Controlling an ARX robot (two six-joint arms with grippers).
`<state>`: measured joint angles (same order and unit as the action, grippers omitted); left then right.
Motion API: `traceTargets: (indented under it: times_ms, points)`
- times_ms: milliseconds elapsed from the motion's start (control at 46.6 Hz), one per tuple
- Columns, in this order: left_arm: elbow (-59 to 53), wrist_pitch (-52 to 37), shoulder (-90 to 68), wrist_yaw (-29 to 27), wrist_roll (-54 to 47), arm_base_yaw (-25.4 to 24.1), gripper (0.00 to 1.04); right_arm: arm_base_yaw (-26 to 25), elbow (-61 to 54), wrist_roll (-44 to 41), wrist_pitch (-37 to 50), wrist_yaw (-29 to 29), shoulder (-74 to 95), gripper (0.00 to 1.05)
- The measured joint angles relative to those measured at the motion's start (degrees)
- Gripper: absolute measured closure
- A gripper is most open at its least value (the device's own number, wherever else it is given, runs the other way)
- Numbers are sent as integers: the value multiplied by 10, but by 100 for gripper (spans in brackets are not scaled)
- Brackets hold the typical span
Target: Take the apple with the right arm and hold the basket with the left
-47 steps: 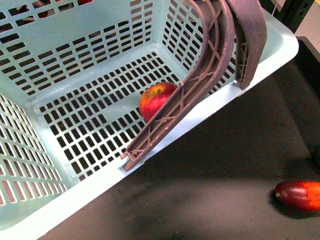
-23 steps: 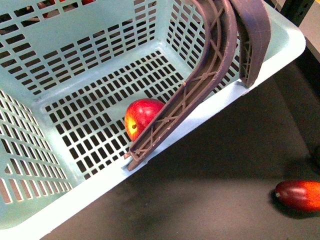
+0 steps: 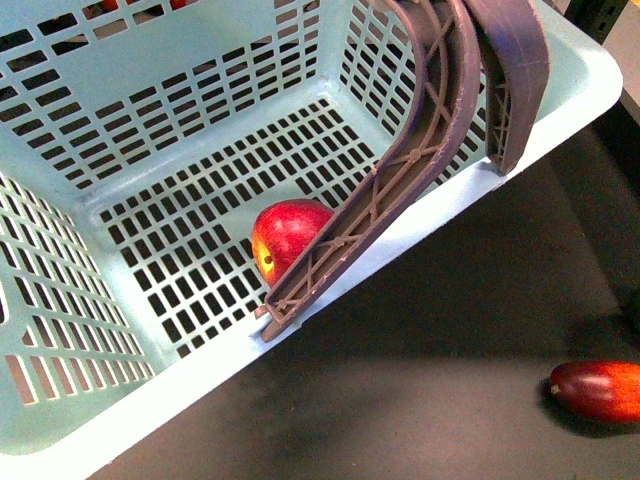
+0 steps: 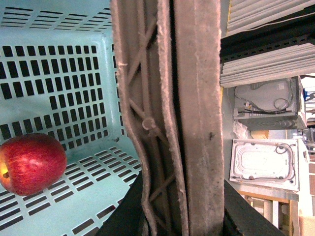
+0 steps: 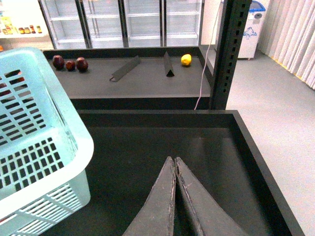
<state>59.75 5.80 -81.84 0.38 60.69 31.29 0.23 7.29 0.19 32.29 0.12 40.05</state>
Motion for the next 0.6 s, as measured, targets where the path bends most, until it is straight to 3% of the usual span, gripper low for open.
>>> traceTargets:
  times_ms: [601]
  points:
    - [0, 0, 0, -1, 0, 0, 86, 0, -63, 0, -80, 0, -156, 103]
